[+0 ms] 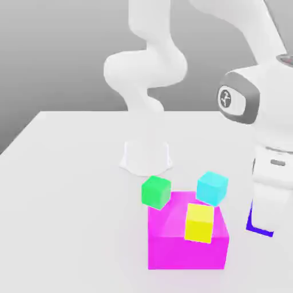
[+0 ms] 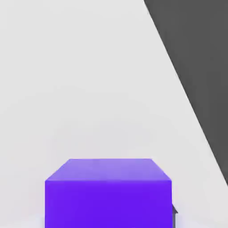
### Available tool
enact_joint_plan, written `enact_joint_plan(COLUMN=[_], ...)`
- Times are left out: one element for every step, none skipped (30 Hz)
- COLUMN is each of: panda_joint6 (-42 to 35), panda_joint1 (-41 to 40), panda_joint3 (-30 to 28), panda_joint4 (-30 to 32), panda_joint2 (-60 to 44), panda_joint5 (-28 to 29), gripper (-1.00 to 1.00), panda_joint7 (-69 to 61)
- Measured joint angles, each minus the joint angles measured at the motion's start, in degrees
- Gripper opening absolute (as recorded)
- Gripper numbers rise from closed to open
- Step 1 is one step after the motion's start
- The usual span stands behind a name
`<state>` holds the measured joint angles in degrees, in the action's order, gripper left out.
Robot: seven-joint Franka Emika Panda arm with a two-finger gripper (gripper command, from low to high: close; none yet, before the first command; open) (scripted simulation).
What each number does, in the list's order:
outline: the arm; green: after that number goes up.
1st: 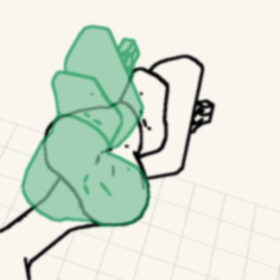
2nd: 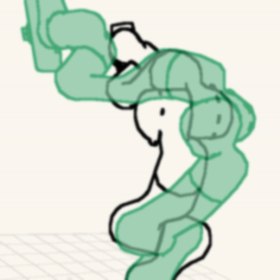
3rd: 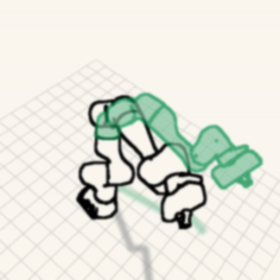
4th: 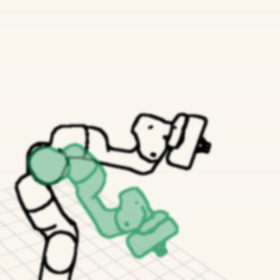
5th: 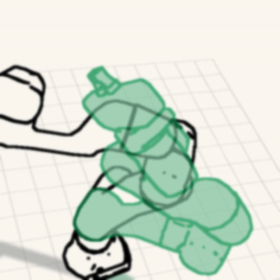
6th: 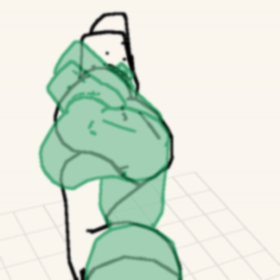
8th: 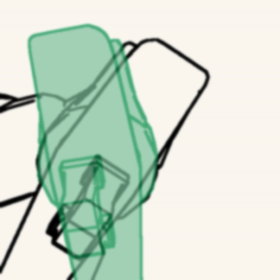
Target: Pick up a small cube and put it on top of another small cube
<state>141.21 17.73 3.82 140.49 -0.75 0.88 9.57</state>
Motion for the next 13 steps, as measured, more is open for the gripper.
enact_joint_plan(panda_joint6=[-1.25,-2.49,-3.76,-4.95,-6.26,-5.77,-4.29,-2.3,-0.06,2.05,2.05,2.05,2.05], panda_joint1=[-1.24,-1.98,-2.65,-3.21,-4.06,-4.42,-4.6,-4.66,-4.72,-4.77,-4.78,-4.78,-4.78], panda_joint3=[-0.49,-0.79,-1.18,-1.64,-2.04,-2.32,-2.46,-2.55,-2.58,-2.61,-2.61,-2.61,-2.61], panda_joint4=[0.82,1.64,2.46,3.28,4.11,4.85,5.55,6.22,6.89,7.49,7.49,7.49,7.49], panda_joint2=[2.07,4.14,6.22,8.22,10.37,10.6,9.81,8.49,6.92,5.4,5.4,5.4,5.4], panda_joint5=[-0.32,-0.63,-0.9,-1.12,-1.37,-1.45,-1.48,-1.46,-1.39,-1.29,-1.29,-1.29,-1.29], gripper=[-1.0,-1.0,-1.0,-1.0,-1.0,-1.0,-1.0,-1.0,-1.0,1.0,1.0,1.0,1.0], panda_joint7=[0.52,1.06,1.62,2.2,2.76,3.11,3.29,3.41,3.51,3.6,3.6,3.6,3.6])
